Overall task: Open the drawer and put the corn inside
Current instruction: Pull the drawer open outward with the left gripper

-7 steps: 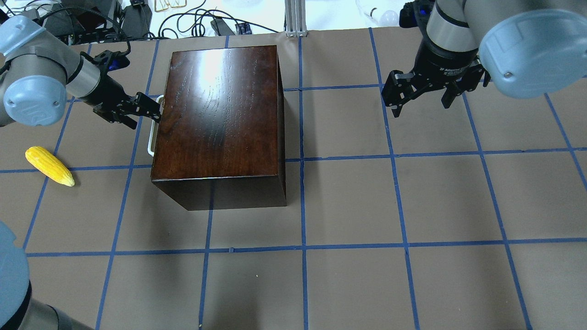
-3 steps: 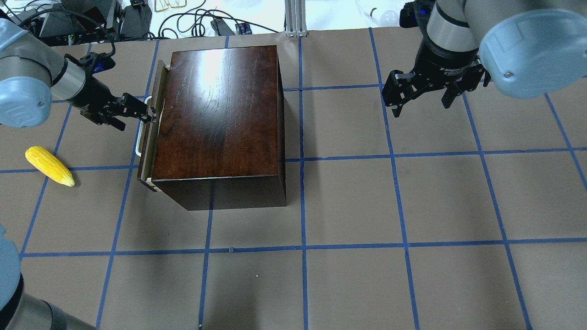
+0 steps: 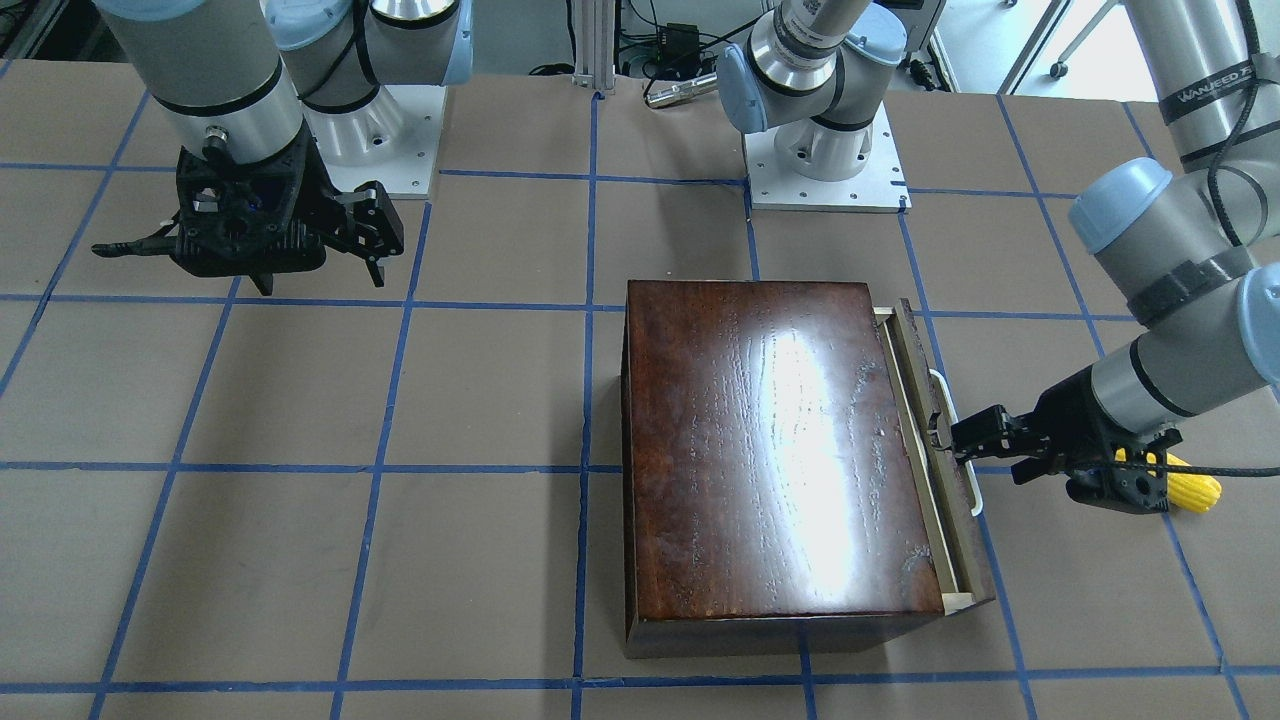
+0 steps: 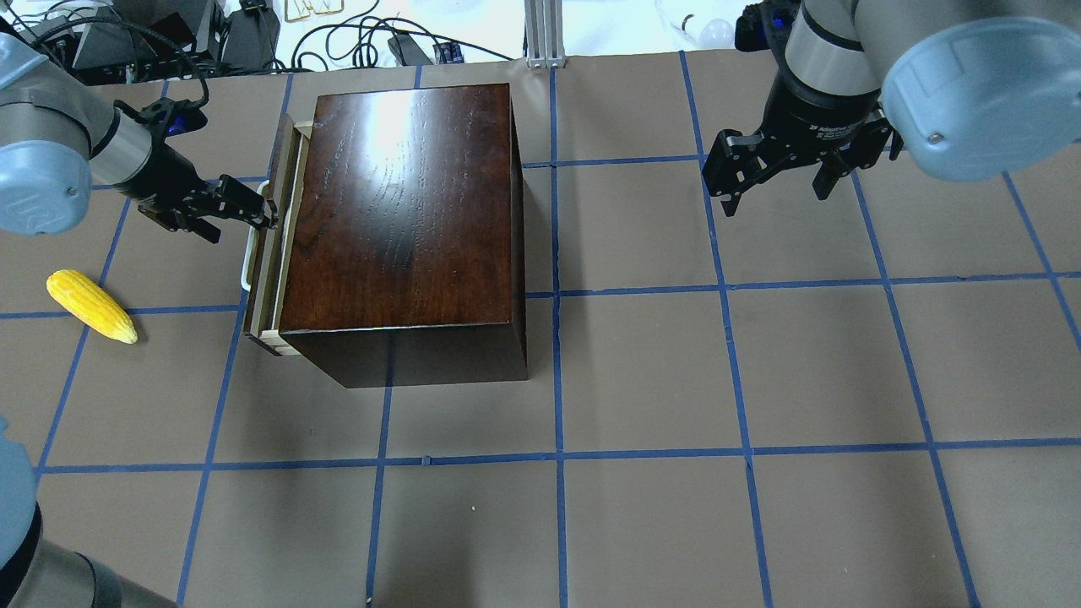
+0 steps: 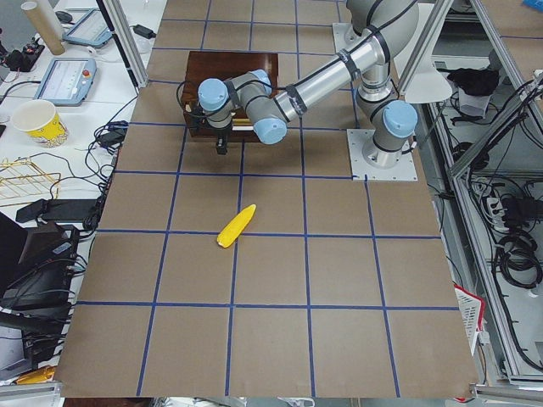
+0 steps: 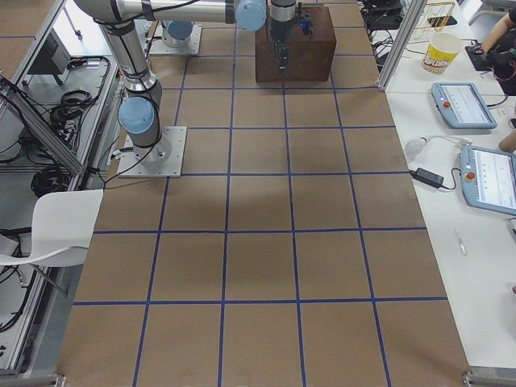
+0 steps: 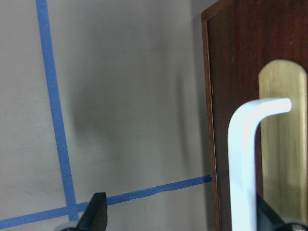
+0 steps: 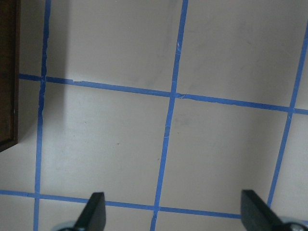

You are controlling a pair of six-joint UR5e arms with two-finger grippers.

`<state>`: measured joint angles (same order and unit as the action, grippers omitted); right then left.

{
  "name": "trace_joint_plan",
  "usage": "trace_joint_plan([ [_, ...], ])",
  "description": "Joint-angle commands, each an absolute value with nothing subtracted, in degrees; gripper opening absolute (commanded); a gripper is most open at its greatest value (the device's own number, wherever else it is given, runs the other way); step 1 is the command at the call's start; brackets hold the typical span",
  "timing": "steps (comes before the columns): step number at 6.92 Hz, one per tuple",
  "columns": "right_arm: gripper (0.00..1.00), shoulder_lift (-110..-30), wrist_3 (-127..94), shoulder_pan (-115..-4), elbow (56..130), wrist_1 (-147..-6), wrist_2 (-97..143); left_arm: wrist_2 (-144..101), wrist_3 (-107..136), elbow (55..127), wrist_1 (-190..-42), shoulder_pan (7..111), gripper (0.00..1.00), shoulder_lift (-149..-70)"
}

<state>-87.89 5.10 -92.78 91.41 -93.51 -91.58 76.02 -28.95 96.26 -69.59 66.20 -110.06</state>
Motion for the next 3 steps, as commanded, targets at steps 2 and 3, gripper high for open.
trace_joint_plan([
  [2, 1.00, -87.9, 5.1, -92.9, 91.4, -93.5, -91.6, 76.2, -31.1, 96.2, -69.8, 64.2, 1.00, -110.0],
  [3, 1.00, -87.9, 5.1, -92.9, 91.4, -93.5, -91.6, 76.0, -31.1, 96.2, -70.0, 64.2, 1.00, -110.0],
])
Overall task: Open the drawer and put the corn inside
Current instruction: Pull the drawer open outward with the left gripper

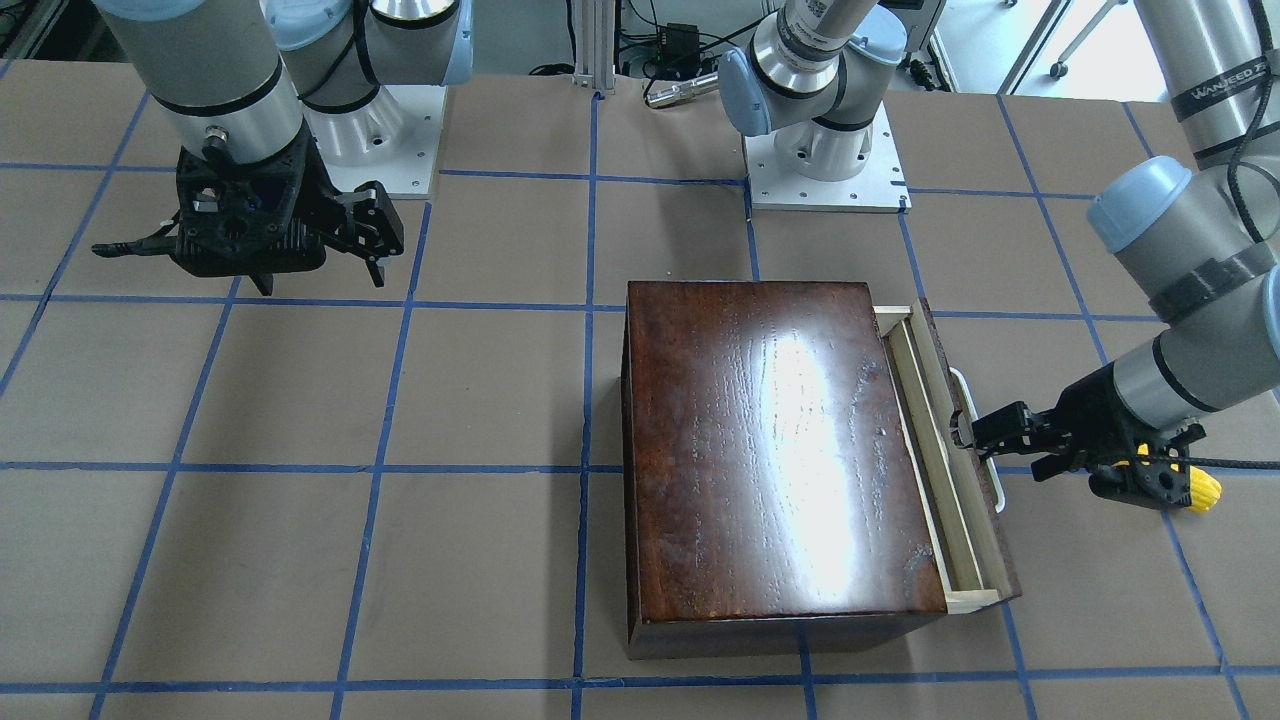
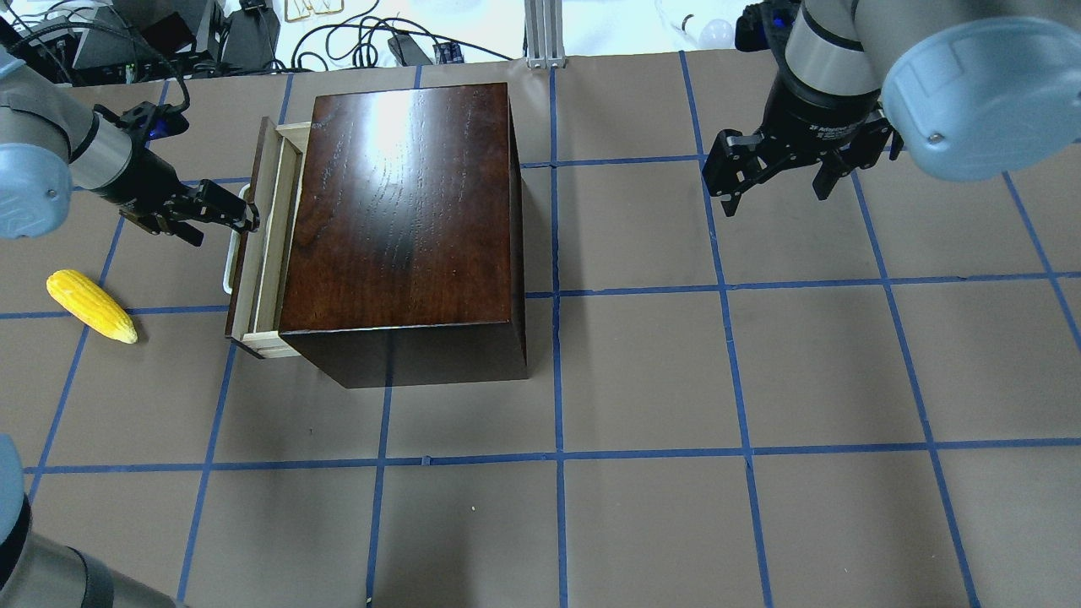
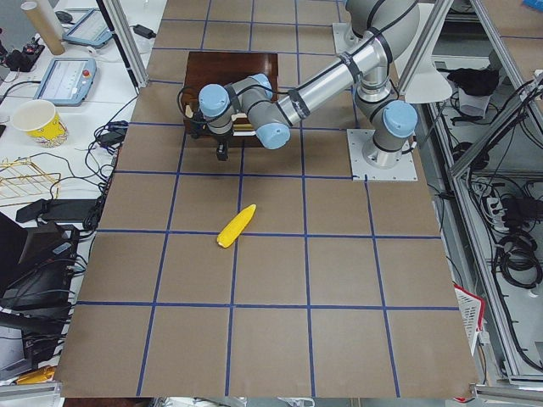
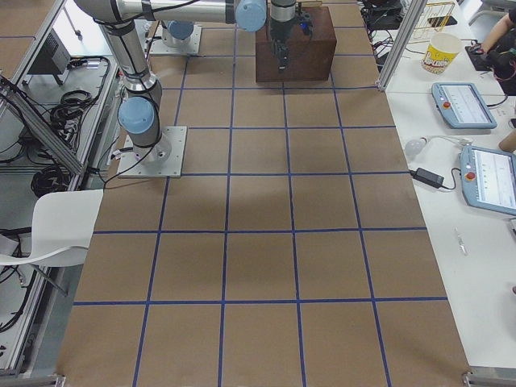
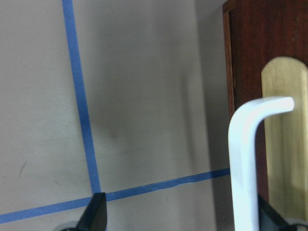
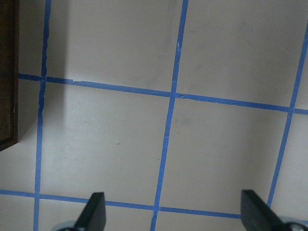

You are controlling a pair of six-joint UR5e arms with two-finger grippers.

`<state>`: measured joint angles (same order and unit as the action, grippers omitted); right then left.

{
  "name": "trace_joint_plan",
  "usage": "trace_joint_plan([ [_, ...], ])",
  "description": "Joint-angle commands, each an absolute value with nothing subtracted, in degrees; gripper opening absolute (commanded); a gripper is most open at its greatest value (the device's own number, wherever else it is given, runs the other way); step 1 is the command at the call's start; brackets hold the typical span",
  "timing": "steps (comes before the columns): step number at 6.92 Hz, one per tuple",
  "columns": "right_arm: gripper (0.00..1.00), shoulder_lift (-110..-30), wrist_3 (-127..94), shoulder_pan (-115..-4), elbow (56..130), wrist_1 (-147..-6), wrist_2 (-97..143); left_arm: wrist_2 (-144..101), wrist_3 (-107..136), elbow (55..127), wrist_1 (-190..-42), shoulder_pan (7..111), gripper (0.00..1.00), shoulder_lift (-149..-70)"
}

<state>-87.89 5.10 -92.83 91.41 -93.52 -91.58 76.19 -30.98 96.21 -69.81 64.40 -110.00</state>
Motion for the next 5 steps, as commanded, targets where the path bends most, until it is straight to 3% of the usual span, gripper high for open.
trace_joint_plan([
  [1, 1.00, -87.9, 5.1, -92.9, 91.4, -93.5, -91.6, 75.6, -31.1, 96.2, -70.7, 64.2, 1.00, -109.5],
  [5, 1.00, -87.9, 5.1, -92.9, 91.4, -93.5, -91.6, 72.2, -31.8, 96.2, -73.1, 61.8, 1.00, -109.4],
])
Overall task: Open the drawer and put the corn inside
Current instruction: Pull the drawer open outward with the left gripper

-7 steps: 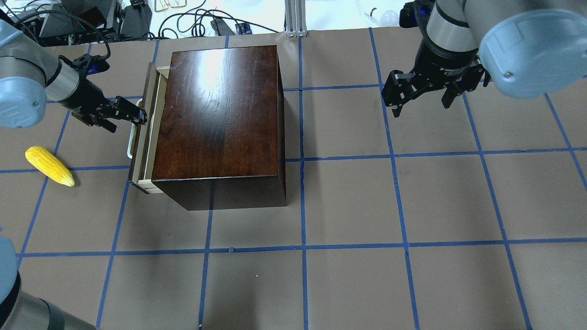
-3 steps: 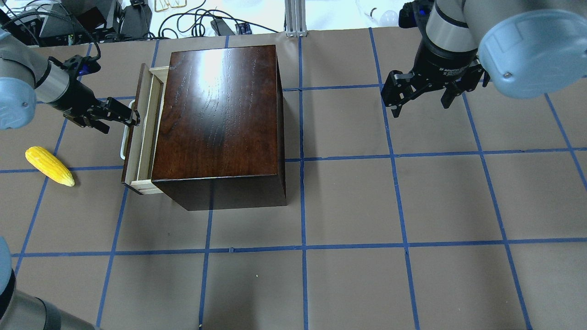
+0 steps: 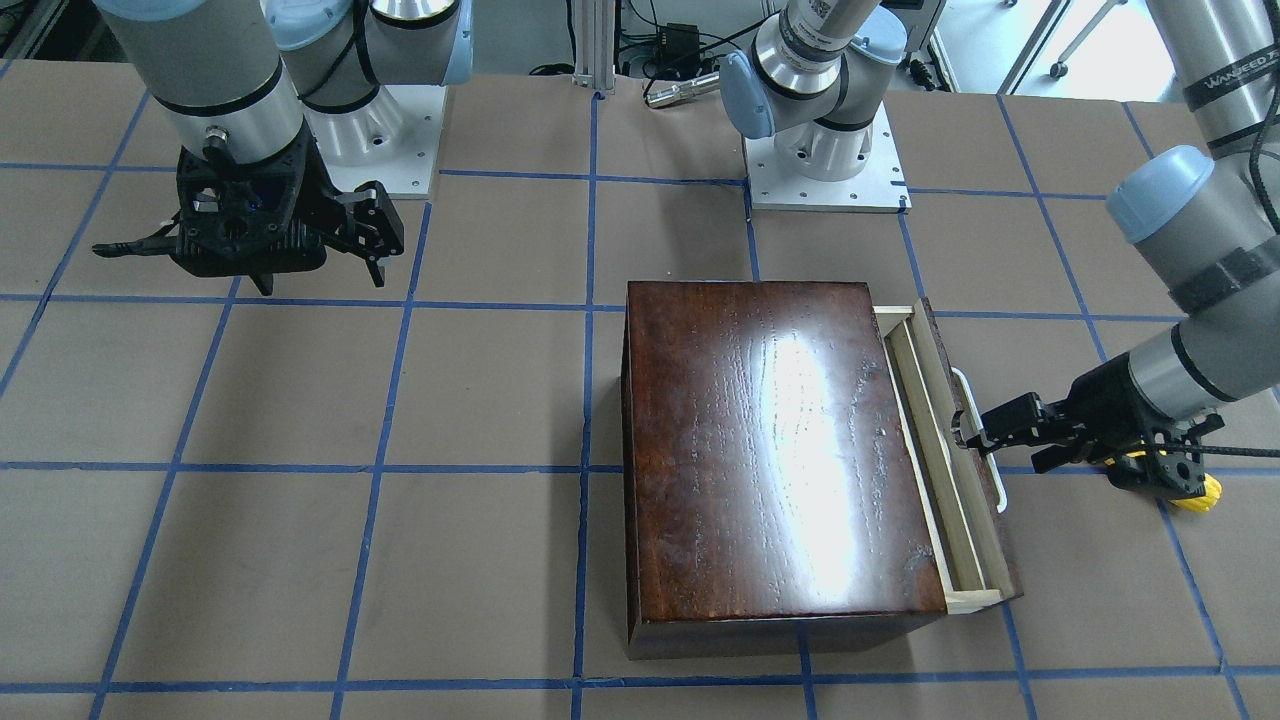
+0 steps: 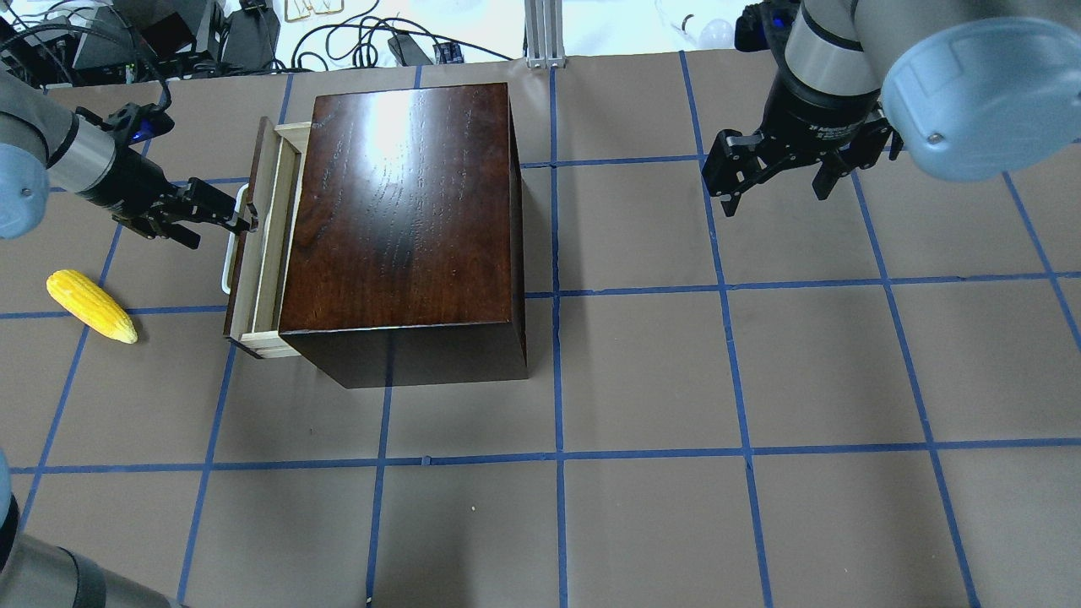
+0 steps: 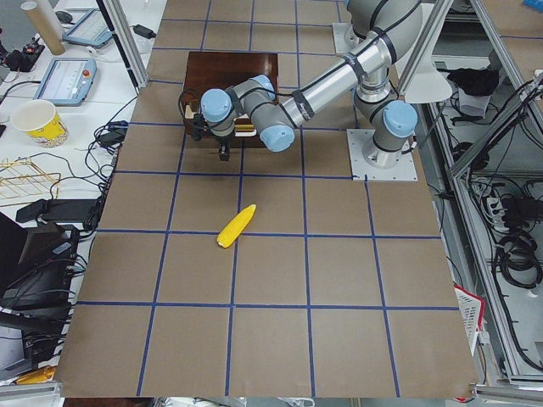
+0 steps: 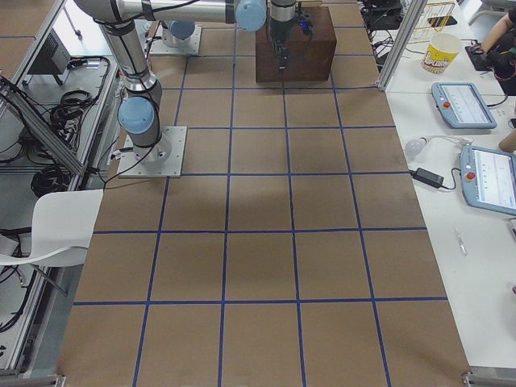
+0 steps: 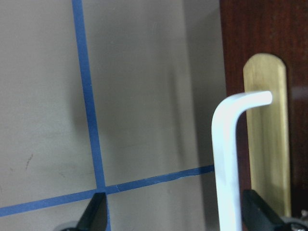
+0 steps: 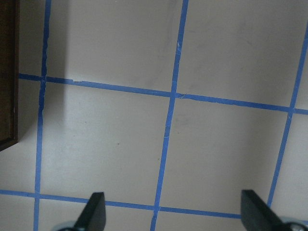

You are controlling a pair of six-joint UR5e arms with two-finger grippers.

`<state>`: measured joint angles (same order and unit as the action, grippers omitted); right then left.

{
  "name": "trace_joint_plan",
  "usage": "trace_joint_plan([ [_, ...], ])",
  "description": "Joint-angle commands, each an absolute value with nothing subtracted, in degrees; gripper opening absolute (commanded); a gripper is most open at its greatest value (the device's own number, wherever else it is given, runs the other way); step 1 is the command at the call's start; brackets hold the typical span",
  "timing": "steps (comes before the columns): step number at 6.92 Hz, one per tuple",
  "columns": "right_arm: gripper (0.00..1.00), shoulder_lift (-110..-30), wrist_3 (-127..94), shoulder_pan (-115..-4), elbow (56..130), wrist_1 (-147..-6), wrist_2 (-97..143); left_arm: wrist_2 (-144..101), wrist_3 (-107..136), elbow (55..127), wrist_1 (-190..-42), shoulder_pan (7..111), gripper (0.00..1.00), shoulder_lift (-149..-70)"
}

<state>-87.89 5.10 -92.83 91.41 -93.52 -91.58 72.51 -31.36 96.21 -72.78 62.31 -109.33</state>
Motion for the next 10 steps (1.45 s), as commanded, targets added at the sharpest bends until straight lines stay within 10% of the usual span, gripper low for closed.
trace_joint_plan([
  [1, 1.00, -87.9, 5.1, -92.9, 91.4, -93.5, -91.6, 72.2, -32.0, 96.2, -73.1, 61.7, 1.00, -109.5],
  [10, 1.00, -87.9, 5.1, -92.7, 91.4, -93.5, -91.6, 72.6, -36.6, 95.0, -73.7, 57.9, 1.00, -110.0],
])
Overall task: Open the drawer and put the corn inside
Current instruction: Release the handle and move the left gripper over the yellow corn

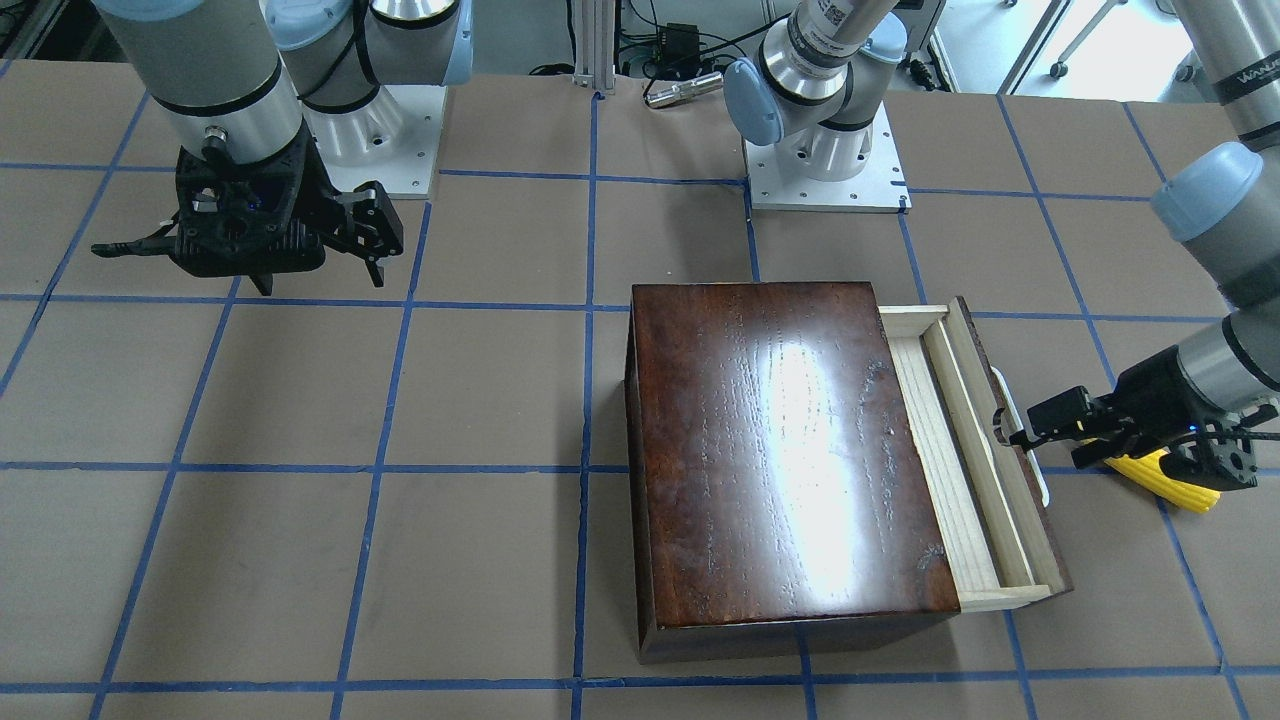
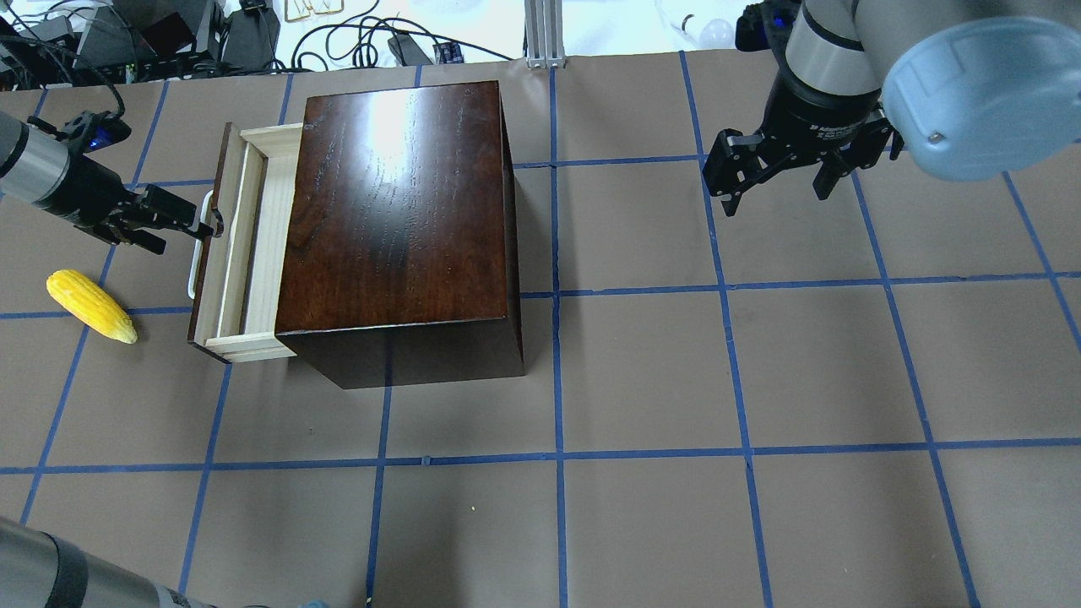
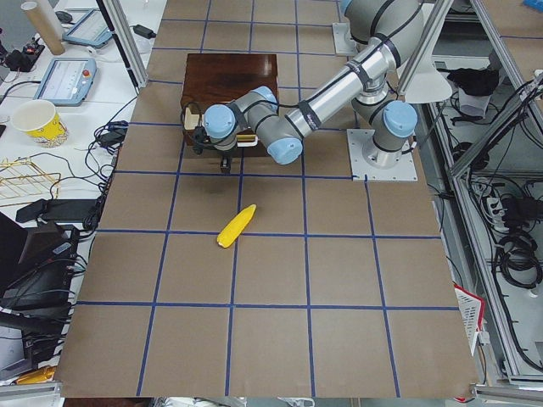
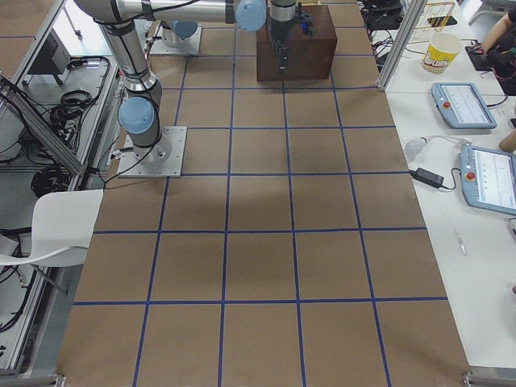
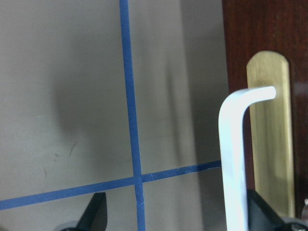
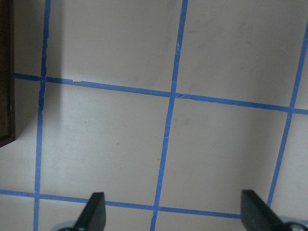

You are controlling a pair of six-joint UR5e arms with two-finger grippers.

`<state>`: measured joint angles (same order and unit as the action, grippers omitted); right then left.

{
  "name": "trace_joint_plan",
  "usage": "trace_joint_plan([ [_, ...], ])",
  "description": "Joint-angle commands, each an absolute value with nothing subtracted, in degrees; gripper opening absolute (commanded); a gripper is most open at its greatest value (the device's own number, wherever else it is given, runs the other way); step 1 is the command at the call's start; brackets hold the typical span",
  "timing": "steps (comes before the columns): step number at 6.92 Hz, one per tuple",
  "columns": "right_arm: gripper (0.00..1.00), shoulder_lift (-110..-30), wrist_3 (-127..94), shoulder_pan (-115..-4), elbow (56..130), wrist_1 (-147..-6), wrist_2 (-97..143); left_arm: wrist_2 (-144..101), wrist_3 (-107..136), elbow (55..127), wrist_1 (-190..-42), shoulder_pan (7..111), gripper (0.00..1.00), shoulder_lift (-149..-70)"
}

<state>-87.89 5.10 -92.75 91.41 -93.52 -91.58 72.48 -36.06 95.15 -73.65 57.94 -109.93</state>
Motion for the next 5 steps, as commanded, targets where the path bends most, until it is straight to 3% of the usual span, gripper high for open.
trace_joint_plan([
  [1, 1.00, -87.9, 5.1, -92.9, 91.4, -93.5, -91.6, 72.5, -37.4, 95.0, -73.7, 57.5, 1.00, -110.0],
  [5, 1.00, -87.9, 5.1, -92.9, 91.4, -93.5, -91.6, 72.7, -38.3, 94.9, -73.7, 57.0, 1.00, -110.0],
])
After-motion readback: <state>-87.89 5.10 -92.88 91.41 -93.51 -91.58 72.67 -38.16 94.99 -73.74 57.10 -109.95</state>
